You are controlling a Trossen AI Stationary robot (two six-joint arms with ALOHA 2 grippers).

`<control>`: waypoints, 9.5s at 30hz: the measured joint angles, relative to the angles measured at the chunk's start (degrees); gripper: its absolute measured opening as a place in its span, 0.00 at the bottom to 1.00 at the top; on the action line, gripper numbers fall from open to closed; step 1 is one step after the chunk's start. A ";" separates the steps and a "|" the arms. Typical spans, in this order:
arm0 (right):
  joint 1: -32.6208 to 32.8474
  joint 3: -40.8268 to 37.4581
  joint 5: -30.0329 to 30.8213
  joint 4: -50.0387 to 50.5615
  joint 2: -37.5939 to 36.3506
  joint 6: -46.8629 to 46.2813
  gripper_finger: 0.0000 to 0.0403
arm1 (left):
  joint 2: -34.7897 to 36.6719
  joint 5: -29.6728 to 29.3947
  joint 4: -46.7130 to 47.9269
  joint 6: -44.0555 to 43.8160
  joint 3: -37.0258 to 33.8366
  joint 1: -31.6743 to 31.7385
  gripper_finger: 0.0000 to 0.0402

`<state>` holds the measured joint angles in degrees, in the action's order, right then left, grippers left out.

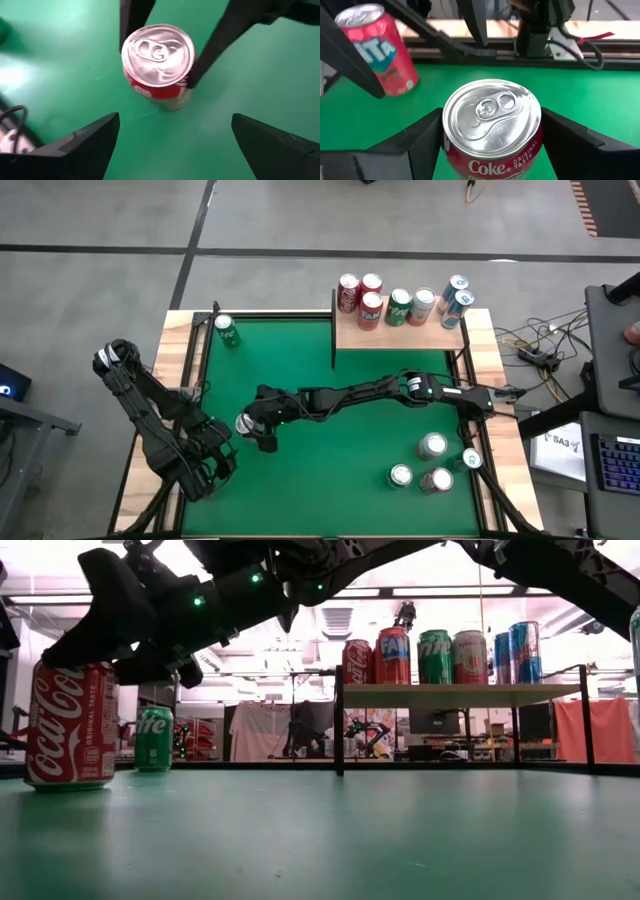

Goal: Place canned beverage on shelf
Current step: Put the left red-white soda can on the shelf aligned with the other red-white soda can

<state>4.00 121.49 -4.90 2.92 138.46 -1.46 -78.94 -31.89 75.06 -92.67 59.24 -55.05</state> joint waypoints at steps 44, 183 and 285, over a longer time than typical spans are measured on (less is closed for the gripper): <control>1.53 -39.18 24.80 26.22 -62.76 -1.12 0.70 | -0.04 -17.82 -41.74 67.82 -0.02 20.29 0.92; -16.57 -30.69 28.94 53.84 -56.11 -19.24 0.03 | 14.36 14.44 -103.39 110.02 -28.42 52.81 0.92; -17.65 -30.75 34.91 30.30 -48.74 -11.24 0.03 | 14.34 14.44 -103.77 111.22 -28.20 52.81 0.92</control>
<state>-13.65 90.74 30.00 33.21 89.72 -12.70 -64.60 -17.45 -28.71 18.55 31.05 -2.24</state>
